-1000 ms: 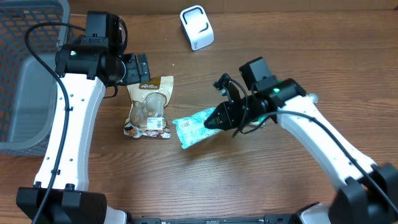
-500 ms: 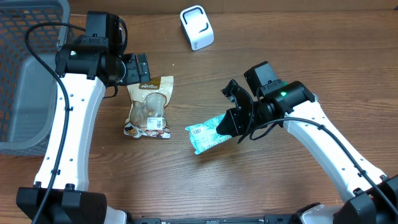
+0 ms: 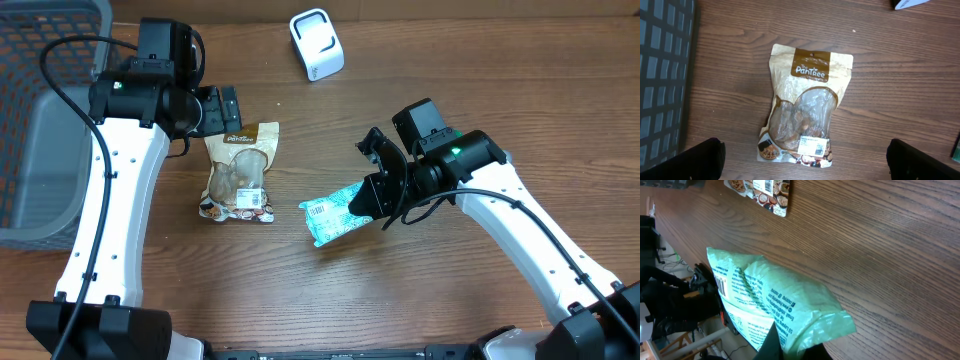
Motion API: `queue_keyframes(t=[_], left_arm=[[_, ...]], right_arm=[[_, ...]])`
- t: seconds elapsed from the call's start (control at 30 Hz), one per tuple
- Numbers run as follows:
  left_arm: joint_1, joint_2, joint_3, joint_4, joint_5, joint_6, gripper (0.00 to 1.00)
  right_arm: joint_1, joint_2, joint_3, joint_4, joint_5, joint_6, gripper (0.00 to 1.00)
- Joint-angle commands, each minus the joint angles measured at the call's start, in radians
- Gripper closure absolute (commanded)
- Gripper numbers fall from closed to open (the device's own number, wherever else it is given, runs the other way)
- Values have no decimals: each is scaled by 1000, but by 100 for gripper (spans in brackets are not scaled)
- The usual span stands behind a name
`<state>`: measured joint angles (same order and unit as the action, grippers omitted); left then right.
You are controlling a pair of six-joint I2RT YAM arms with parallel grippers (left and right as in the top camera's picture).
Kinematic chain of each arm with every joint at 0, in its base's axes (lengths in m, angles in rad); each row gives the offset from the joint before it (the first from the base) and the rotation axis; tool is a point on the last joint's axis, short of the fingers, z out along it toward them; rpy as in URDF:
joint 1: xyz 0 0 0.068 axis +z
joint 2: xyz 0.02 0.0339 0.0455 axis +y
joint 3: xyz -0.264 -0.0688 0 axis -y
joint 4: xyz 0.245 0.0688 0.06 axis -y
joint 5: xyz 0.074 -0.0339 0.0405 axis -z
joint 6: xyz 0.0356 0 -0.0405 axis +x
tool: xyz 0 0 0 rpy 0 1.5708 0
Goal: Scan the item barcode
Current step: 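Lift the wipes pack and rotate it left with the right gripper, then carry the teal wipes pack up to the white scanner with the right gripper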
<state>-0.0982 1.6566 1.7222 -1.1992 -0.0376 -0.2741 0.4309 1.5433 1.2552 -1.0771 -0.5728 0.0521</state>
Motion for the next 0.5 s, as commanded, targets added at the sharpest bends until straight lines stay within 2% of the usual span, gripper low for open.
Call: queue_keyframes(t=[0.0,0.47], left_arm=[[-3,8,-1,2,5,8,0],[-3,8,-1,2,5,8,1]], right_arm=[[-4,-25,3,1,-11,-8,96],[-4,-25,3,-3,-11,-8,96]])
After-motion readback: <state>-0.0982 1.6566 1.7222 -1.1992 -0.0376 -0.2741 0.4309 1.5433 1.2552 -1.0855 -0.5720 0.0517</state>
